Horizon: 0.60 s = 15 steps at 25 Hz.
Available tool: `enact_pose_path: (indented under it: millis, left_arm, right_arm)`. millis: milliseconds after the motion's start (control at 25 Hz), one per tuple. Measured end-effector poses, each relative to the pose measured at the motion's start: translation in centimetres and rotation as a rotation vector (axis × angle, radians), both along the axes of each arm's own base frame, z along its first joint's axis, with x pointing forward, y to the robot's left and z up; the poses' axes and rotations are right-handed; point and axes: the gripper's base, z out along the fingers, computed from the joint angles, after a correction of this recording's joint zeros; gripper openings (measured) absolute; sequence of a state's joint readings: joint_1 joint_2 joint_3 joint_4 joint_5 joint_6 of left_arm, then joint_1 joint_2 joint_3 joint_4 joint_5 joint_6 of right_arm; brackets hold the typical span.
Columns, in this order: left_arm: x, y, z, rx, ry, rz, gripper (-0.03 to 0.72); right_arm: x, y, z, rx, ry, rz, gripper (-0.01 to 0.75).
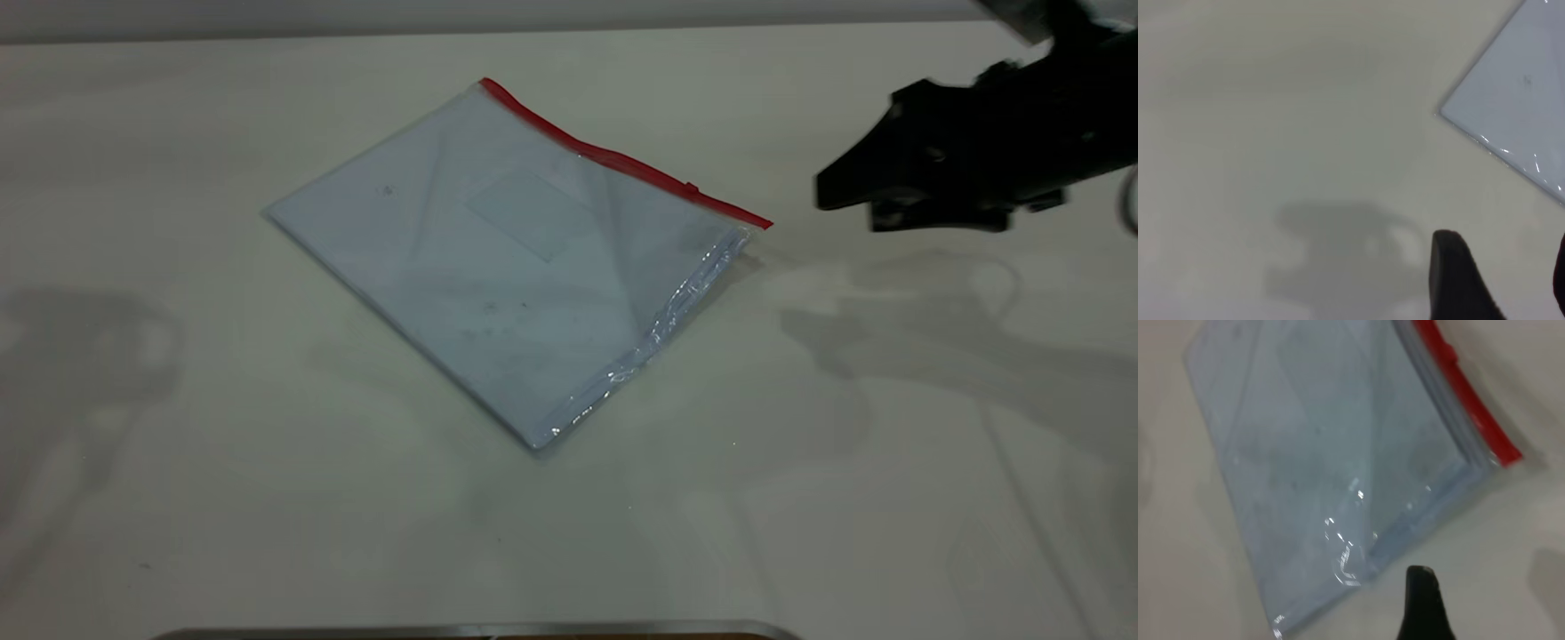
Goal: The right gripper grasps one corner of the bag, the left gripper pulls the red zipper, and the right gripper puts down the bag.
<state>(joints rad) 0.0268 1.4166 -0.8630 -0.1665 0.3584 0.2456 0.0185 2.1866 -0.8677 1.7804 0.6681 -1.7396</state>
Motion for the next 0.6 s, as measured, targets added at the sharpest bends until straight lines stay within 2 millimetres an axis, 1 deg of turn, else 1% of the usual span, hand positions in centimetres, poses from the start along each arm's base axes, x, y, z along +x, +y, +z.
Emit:
enact_pose_path:
  millis: [200,320,480,600]
  left_arm:
    - [0.2,0.0,0.1,0.003,-0.022,0.002,0.416]
    - [0.2,0.0,0.1,0.002,-0.022,0.003,0.416]
    - [0.2,0.0,0.1,0.002,-0.022,0.003,0.416]
    - [0.2,0.0,0.1,0.002,-0.022,0.003,0.416]
  right_arm:
    - [2.6,0.3,-3.4,0.039,0.015,0.0,0.566]
    - [3.7,0.6,-5.2,0.078,0.022,0.005,0.566]
    - [4.6,1.4,-7.1,0.097,0.026,0.028,0.566]
    - [4.8,2.6,-8.3,0.088,0.035,0.051,0.566]
